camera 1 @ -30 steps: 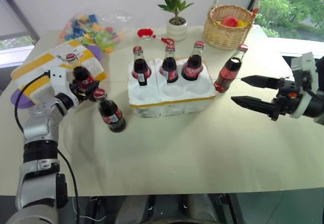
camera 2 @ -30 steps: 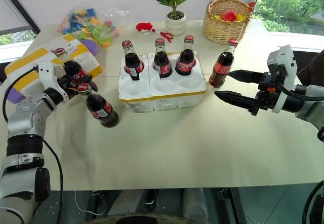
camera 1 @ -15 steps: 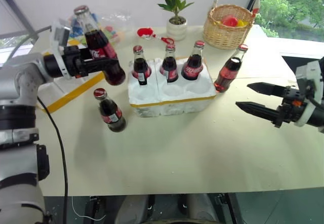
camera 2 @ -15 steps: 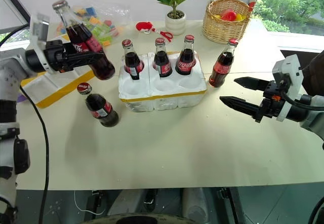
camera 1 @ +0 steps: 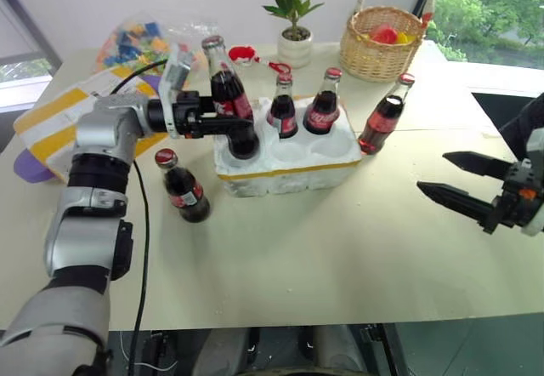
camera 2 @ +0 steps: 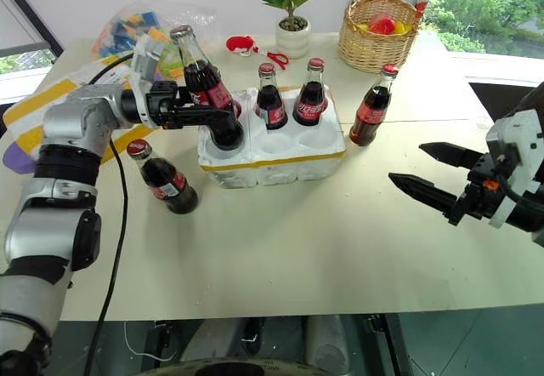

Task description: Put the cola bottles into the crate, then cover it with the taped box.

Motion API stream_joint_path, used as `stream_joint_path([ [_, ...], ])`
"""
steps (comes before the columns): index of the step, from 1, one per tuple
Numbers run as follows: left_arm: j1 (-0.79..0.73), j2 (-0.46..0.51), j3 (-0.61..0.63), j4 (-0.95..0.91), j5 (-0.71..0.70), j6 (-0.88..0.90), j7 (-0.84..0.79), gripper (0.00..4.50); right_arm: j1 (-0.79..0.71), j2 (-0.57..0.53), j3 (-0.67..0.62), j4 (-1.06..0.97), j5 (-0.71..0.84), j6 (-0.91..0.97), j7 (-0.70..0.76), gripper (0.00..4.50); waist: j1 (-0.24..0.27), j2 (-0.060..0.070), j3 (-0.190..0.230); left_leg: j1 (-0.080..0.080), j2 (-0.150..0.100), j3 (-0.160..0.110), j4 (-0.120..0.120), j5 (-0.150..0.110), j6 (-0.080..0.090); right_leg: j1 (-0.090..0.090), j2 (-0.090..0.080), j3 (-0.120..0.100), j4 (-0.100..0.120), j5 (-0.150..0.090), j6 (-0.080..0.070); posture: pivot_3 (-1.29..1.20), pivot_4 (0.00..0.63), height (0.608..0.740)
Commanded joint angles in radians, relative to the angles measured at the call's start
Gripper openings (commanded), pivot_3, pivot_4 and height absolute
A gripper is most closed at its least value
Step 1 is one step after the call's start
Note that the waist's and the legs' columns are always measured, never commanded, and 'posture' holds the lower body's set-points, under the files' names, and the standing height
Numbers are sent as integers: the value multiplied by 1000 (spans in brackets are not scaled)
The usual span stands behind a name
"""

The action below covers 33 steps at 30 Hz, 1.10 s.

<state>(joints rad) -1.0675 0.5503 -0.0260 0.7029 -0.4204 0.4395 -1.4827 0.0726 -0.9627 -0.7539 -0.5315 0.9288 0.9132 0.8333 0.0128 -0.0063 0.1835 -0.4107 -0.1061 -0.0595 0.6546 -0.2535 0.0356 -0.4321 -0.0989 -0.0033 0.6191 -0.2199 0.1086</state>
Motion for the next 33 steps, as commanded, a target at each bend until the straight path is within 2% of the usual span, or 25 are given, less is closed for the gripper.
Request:
stream_joint_path([
  [1,-62,8,8,33,32,-80,-35,2825,-4,-6,-57,-46,41,5,-28,4500,1,0,0,0,0,0,1,0,0,0,0,0,0,0,0,0,150,732],
  [11,-42,14,13,45,91,-152,-58,2825,-41,-9,3,-12,51,-9,-66,4500,1,0,0,-1,0,0,7,-2,3,2,0,0,0,1,2,0,150,732],
  [29,37,11,-35,-12,159,-229,-74,2825,-146,-43,93,85,7,-36,-40,4500,0,0,0,-1,0,0,7,-2,3,2,0,0,1,1,2,0,150,732],
  [31,45,19,-44,-7,170,-230,-77,3876,-160,-45,108,94,1,-40,-39,4500,-1,0,0,-1,0,0,7,-2,3,2,0,0,1,1,2,0,150,732],
  [32,47,20,-45,-8,173,-226,-77,4263,-166,-46,113,99,-2,-42,-37,4500,-1,0,0,-1,0,0,7,-2,3,2,0,0,1,1,2,0,150,732],
  [33,49,20,-44,-8,177,-229,-73,4413,-175,-46,122,104,-6,-44,-36,4500,0,0,0,-1,0,0,7,-2,3,2,0,0,1,1,2,0,150,732],
])
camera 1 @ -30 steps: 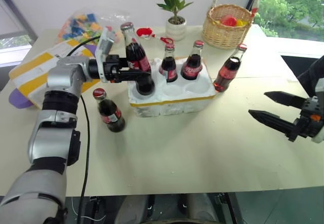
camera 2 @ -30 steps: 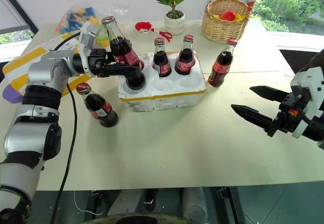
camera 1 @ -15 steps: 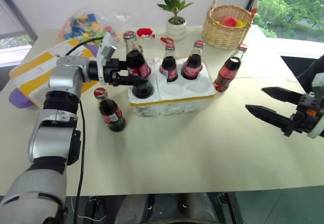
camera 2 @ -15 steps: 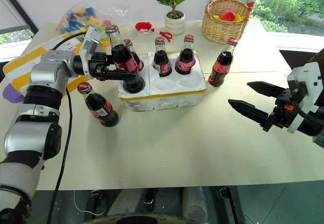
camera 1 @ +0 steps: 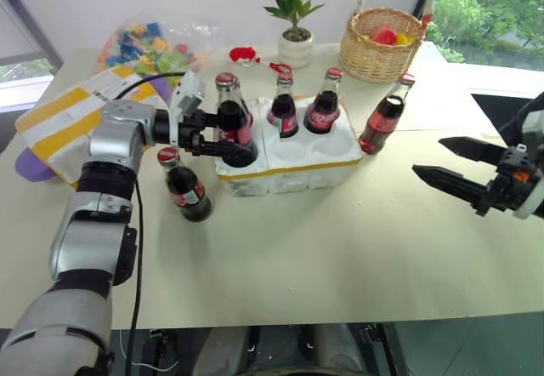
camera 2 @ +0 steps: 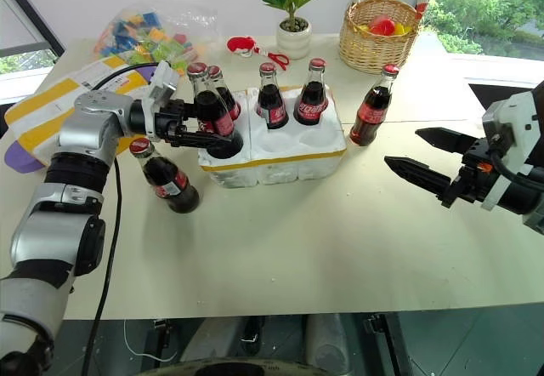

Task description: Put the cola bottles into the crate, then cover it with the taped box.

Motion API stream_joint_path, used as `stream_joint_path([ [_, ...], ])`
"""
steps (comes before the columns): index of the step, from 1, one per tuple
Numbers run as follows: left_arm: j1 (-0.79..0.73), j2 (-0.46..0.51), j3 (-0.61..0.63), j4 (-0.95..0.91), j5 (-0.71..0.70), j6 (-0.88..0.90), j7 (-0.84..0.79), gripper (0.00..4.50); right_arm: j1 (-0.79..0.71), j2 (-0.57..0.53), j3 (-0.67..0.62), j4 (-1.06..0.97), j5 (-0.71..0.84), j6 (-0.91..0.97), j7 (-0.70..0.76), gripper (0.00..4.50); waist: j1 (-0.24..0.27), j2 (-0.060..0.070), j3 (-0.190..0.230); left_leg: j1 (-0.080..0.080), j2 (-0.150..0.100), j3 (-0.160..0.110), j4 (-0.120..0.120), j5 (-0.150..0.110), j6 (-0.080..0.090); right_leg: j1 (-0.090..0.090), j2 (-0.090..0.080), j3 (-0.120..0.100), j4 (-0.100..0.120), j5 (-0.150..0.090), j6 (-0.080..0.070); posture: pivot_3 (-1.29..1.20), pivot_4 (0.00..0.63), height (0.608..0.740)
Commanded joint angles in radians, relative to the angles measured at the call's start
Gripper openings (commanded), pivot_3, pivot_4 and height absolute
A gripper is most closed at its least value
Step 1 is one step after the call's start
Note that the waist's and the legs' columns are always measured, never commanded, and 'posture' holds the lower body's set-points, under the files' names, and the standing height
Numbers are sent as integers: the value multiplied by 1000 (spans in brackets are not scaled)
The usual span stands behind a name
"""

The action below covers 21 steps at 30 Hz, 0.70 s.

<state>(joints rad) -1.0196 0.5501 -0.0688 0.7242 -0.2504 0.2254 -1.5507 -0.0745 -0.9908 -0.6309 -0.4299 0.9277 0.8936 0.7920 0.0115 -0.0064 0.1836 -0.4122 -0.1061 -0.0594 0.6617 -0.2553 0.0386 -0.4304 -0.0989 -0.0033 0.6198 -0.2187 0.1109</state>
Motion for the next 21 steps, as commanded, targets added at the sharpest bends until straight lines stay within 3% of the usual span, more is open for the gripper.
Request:
stream_joint_path([
  [1,3,20,1,-30,9,-17,-2,4413,-34,-19,6,7,-7,-25,6,4500,1,0,0,0,0,0,0,0,0,0,0,0,0,0,0,0,150,732],
  [8,31,55,26,-95,-9,8,4,4413,-81,-29,68,37,-32,-51,42,4500,2,0,0,0,0,0,1,0,0,0,0,0,0,0,0,0,150,732],
  [21,180,342,259,-358,-110,186,173,4413,-323,-20,366,171,-113,-138,250,4500,-6,1,0,0,0,0,1,0,0,-1,0,0,1,0,0,0,150,732],
])
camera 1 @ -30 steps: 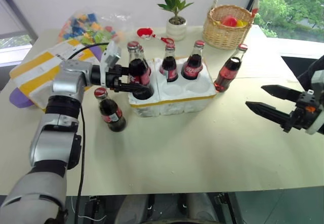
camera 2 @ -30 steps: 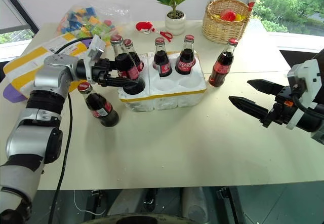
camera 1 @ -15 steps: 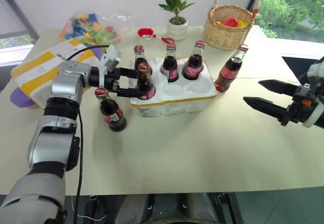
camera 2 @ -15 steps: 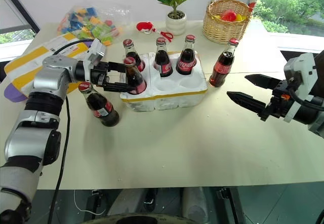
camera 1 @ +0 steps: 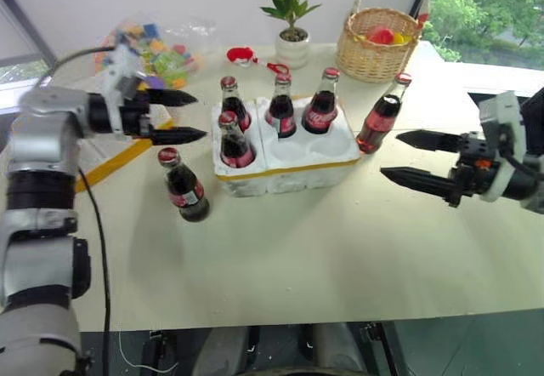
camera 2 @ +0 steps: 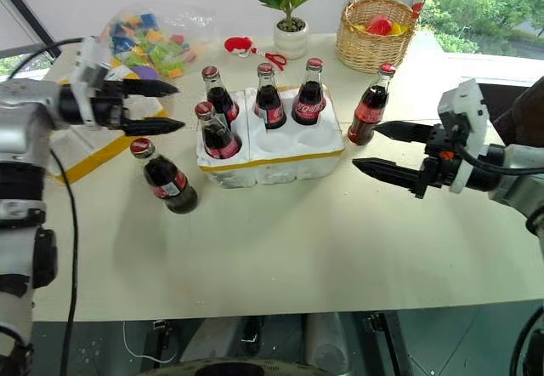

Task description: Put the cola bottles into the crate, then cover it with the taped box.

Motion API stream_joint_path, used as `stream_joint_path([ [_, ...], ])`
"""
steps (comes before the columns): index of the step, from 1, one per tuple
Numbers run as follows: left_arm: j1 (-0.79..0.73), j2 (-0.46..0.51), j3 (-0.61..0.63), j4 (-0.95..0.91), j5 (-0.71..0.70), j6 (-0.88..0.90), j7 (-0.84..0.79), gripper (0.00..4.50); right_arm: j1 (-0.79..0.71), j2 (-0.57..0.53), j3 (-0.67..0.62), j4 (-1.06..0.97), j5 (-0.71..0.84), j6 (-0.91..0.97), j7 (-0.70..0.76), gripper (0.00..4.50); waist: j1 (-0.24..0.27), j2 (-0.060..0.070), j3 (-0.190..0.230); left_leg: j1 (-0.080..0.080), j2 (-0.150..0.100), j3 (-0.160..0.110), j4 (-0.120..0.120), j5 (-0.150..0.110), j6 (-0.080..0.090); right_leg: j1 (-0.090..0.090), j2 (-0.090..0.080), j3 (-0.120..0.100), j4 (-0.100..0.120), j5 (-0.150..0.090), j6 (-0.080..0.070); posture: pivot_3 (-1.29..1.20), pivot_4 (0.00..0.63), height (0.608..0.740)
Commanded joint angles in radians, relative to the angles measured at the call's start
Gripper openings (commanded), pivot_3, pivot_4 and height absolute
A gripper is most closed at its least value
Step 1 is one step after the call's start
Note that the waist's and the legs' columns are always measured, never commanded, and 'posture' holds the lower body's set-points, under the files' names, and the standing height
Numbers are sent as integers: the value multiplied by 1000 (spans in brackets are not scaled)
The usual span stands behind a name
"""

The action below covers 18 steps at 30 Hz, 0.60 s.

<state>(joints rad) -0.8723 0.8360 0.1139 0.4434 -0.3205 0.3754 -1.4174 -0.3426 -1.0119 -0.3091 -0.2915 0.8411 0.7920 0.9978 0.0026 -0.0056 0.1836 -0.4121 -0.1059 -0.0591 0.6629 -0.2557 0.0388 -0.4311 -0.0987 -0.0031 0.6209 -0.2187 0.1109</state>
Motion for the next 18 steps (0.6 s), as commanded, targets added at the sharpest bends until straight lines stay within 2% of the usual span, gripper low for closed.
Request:
stream_joint_path([
  [1,65,82,102,-102,-50,58,53,4413,-78,6,71,49,-38,-44,64,4500,3,0,0,0,0,0,0,0,0,0,0,0,0,0,0,0,150,732],
  [4,199,158,177,-213,-111,141,45,4413,-125,12,124,74,-53,-51,114,4500,6,0,0,0,0,0,0,0,0,0,0,0,0,0,0,0,150,732],
  [9,528,256,327,-476,-231,275,-16,4413,-141,10,158,62,-47,-48,182,4500,8,1,1,0,0,0,-1,-2,0,0,0,0,-1,0,0,0,150,732],
  [13,706,215,382,-650,-271,283,33,4413,-149,28,174,63,-58,-51,183,4500,13,1,1,0,0,0,-1,-3,-2,1,-1,0,-2,0,-1,0,150,732],
  [18,770,140,323,-715,-261,225,115,4413,-150,39,168,56,-58,-37,177,4500,11,2,0,1,0,0,-1,-3,-3,2,-1,0,-3,-1,-3,0,150,732],
])
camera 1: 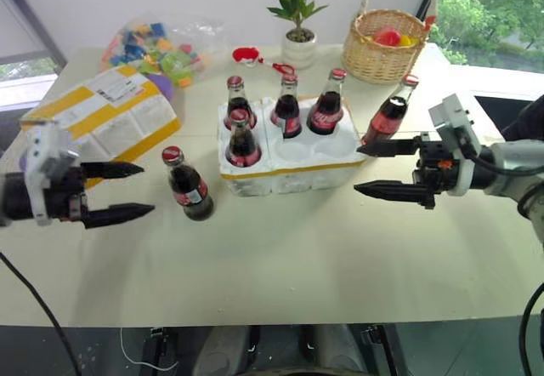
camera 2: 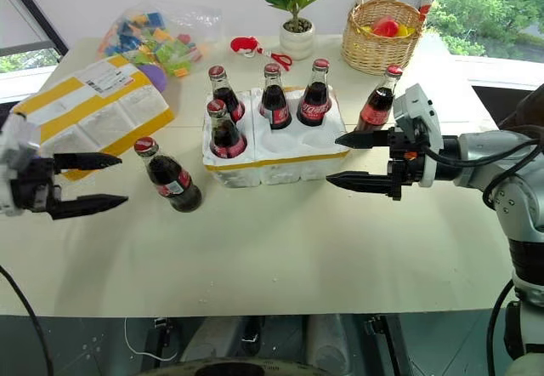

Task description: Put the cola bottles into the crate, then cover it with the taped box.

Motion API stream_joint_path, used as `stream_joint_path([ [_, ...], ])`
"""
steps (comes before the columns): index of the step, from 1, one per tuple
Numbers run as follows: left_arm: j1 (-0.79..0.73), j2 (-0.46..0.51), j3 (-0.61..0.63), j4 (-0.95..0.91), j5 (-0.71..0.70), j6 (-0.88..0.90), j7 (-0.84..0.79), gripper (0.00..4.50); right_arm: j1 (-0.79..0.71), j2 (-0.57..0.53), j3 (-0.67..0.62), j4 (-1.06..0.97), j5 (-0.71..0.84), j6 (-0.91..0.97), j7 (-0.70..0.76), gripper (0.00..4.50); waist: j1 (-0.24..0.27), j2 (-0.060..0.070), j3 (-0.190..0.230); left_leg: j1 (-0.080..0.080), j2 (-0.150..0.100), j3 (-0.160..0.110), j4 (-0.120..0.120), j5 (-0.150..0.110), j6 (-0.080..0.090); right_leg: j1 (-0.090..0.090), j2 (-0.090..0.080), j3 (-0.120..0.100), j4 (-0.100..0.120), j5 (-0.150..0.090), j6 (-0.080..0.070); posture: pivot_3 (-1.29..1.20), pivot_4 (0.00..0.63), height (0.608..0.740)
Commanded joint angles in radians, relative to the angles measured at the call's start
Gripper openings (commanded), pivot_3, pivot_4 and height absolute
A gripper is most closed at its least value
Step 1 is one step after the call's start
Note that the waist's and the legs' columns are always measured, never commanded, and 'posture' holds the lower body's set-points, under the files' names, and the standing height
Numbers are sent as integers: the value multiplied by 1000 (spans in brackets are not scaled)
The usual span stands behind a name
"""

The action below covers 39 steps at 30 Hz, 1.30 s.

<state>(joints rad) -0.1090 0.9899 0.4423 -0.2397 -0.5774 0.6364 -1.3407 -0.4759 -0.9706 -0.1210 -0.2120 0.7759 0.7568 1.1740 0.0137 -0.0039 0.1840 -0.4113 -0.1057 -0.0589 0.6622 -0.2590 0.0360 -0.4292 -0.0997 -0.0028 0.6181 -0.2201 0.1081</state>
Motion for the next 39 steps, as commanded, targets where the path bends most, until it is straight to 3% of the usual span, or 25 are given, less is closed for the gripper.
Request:
stream_joint_path([
  [1,4,-27,-23,-29,1,-50,50,4413,-14,-5,-27,-26,10,2,0,4500,-1,0,0,0,0,0,0,0,0,0,0,0,0,1,1,0,150,732],
  [11,-57,-116,-178,54,78,-152,176,4413,76,-25,-120,-104,50,58,-41,4500,0,0,0,0,0,0,0,0,0,0,0,0,0,1,2,0,150,732],
  [22,-100,-232,-255,91,93,-172,288,4413,123,-14,-167,-155,90,91,-103,4500,0,0,0,0,0,0,0,0,0,0,0,0,0,1,2,0,150,732],
  [25,-68,-233,-248,40,63,-156,275,3586,129,-13,-166,-157,92,86,-108,4500,0,0,0,0,0,0,0,0,1,0,0,0,0,1,2,0,150,732],
  [27,-52,-224,-240,6,39,-136,268,2801,130,-14,-165,-159,94,85,-109,4500,0,0,0,0,0,0,-1,0,1,0,0,0,0,1,2,0,150,732],
  [31,-23,-198,-213,-63,-22,-79,257,2824,130,-17,-163,-161,95,82,-106,4500,0,0,0,0,0,0,-1,0,2,0,0,0,-1,1,2,0,150,732],
  [34,-5,-127,-168,-175,-144,25,214,2824,130,-20,-157,-155,88,73,-93,4500,-1,-1,1,-1,0,0,-1,0,2,-1,0,0,-1,1,2,0,150,732],
  [39,-94,-99,-159,-259,-280,116,258,2824,118,-13,-138,-152,82,70,-90,4500,4,0,1,-1,0,0,0,-1,1,0,0,0,-2,-1,-1,0,150,732],
])
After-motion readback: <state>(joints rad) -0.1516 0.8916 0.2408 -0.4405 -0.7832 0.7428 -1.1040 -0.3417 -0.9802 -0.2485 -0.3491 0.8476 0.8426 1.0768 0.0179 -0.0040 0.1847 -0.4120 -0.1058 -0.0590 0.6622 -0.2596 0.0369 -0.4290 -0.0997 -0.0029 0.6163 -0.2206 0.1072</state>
